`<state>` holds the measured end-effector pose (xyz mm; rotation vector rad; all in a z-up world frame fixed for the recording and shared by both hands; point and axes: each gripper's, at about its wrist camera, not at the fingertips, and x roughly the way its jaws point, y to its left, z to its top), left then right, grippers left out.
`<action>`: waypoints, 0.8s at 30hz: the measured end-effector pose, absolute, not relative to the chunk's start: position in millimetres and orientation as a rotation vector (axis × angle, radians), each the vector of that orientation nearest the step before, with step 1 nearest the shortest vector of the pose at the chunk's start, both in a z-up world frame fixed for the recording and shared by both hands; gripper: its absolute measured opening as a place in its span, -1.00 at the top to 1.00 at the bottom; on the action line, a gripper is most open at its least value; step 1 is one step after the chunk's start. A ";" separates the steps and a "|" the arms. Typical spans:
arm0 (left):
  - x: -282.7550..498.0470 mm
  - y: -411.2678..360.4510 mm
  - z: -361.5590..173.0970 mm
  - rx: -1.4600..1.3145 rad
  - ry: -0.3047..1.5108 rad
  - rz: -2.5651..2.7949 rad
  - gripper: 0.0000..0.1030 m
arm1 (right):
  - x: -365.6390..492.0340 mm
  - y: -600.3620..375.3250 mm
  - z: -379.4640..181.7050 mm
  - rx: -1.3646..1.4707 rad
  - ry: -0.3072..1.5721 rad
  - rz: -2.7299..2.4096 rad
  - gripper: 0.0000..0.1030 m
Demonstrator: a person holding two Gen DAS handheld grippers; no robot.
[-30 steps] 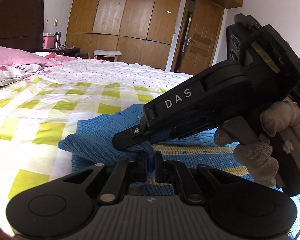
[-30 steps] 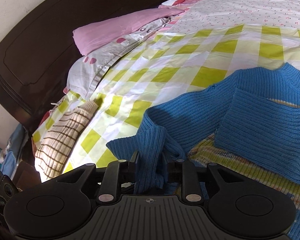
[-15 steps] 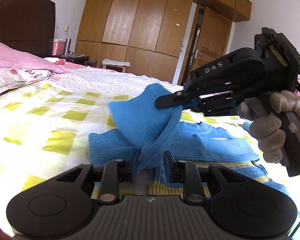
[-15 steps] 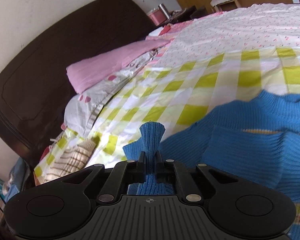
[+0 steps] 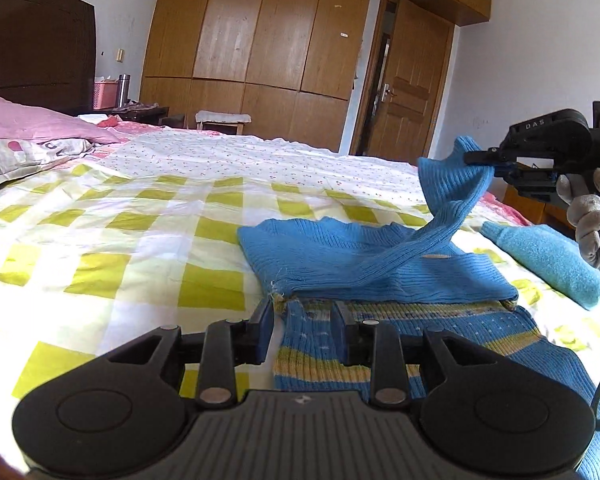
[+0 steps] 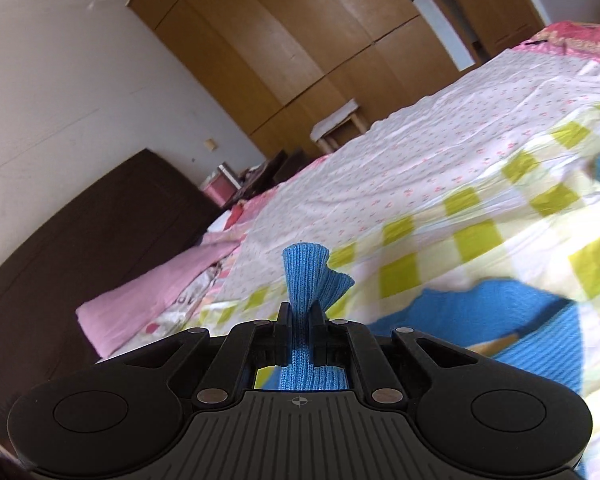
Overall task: Fold small clothes
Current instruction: 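Lay the sleeve flat across the body with the right tool and open it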
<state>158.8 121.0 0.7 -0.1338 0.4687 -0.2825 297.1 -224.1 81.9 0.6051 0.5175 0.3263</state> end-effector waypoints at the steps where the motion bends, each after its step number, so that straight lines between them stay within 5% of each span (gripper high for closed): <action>1: 159.5 115.5 0.7 -0.121 0.475 -0.290 0.29 | 295.9 -234.3 75.3 0.618 0.518 0.305 0.86; 9: 165.2 79.9 4.4 -0.010 0.506 -0.320 0.27 | 282.0 -281.6 -2.6 0.696 0.645 0.180 0.77; 20: 202.3 52.2 14.7 0.036 0.520 -0.342 0.18 | 278.9 -302.8 -16.5 0.808 0.714 0.218 0.70; 24: 209.9 46.0 20.9 0.047 0.512 -0.348 0.18 | 294.0 -288.0 -6.9 0.779 0.725 0.223 0.82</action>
